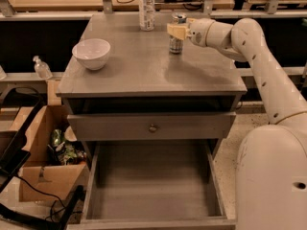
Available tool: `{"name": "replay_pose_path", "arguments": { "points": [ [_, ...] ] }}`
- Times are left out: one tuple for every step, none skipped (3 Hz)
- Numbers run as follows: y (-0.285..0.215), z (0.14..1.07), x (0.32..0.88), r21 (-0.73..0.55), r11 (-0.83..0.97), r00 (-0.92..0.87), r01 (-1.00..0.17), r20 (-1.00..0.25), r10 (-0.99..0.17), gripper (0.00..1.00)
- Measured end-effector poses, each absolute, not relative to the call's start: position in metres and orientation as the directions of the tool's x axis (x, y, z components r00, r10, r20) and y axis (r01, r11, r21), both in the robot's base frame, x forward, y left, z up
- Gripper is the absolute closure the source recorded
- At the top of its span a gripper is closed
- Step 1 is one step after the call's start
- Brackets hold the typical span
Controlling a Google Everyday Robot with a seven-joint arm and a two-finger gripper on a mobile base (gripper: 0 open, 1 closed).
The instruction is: Place redbull can into middle drawer
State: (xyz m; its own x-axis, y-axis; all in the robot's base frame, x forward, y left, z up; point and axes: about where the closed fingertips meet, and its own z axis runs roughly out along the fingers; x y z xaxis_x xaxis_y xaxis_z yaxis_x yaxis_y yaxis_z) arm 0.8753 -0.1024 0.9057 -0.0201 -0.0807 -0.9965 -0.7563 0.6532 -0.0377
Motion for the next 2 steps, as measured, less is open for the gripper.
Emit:
{"name": "replay_pose_path", "arguments": {
  "points": [
    [-0.1007,0.9053,0.8755,-0.037,0.652,-0.021,-0.758,-0.997,-0.08,1.0],
    [-0.1006,0.9055,0.8753,-0.037,0.651,-0.02,-0.758,-0.997,-0.08,1.0]
  ]
}}
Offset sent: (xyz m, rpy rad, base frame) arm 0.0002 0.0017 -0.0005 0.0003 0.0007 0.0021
